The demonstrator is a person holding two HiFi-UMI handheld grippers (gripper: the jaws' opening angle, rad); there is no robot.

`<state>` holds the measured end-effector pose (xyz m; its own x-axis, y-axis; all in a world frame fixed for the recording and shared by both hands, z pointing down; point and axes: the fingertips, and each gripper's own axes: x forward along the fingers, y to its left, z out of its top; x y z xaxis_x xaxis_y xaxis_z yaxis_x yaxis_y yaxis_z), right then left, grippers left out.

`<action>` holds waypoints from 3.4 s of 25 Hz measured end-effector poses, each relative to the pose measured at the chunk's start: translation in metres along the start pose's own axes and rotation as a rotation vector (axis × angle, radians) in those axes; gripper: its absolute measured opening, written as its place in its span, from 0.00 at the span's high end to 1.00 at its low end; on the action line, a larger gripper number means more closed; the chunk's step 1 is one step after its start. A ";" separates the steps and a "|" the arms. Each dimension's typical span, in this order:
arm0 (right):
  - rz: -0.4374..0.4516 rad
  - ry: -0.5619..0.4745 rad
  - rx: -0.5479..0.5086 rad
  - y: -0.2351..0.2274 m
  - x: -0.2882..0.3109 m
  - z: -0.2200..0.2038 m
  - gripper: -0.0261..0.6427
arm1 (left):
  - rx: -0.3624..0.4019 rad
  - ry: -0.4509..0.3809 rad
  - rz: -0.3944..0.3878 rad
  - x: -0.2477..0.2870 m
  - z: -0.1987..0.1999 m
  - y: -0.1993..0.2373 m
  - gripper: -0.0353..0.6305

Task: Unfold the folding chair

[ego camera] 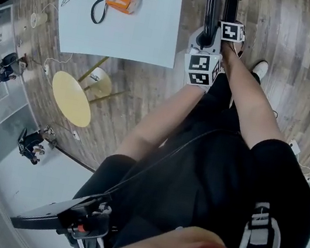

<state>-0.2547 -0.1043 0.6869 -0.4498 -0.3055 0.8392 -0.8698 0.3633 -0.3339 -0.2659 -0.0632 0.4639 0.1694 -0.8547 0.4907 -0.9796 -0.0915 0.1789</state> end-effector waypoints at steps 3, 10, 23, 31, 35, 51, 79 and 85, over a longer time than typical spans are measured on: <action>0.015 0.010 0.016 -0.002 0.001 -0.004 0.62 | -0.005 0.003 -0.014 0.000 0.000 0.000 0.83; 0.015 -0.016 0.062 -0.048 -0.012 -0.006 0.64 | -0.026 0.005 -0.045 0.002 -0.003 0.002 0.83; 0.145 -0.021 0.140 -0.127 -0.031 -0.023 0.64 | -0.066 0.040 -0.070 0.005 -0.014 0.012 0.82; 0.291 -0.021 0.191 -0.184 -0.033 -0.044 0.64 | -0.113 0.050 -0.111 0.009 -0.030 0.029 0.82; 0.364 -0.041 0.218 -0.213 -0.032 -0.055 0.64 | -0.121 0.070 -0.122 0.013 -0.040 0.033 0.82; 0.607 -0.037 0.300 -0.357 -0.003 -0.127 0.64 | -0.249 0.115 -0.160 0.036 -0.098 0.049 0.82; 0.738 0.027 0.516 -0.528 0.069 -0.228 0.60 | -0.252 0.249 -0.262 0.087 -0.159 -0.034 0.81; 0.790 -0.033 0.445 -0.525 0.069 -0.219 0.58 | -0.239 0.262 -0.221 0.087 -0.161 -0.030 0.82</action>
<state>0.2157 -0.1232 1.0142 -0.9484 -0.1390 0.2850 -0.3004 0.1065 -0.9478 -0.2039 -0.0530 0.6384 0.4247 -0.6662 0.6131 -0.8693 -0.1107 0.4818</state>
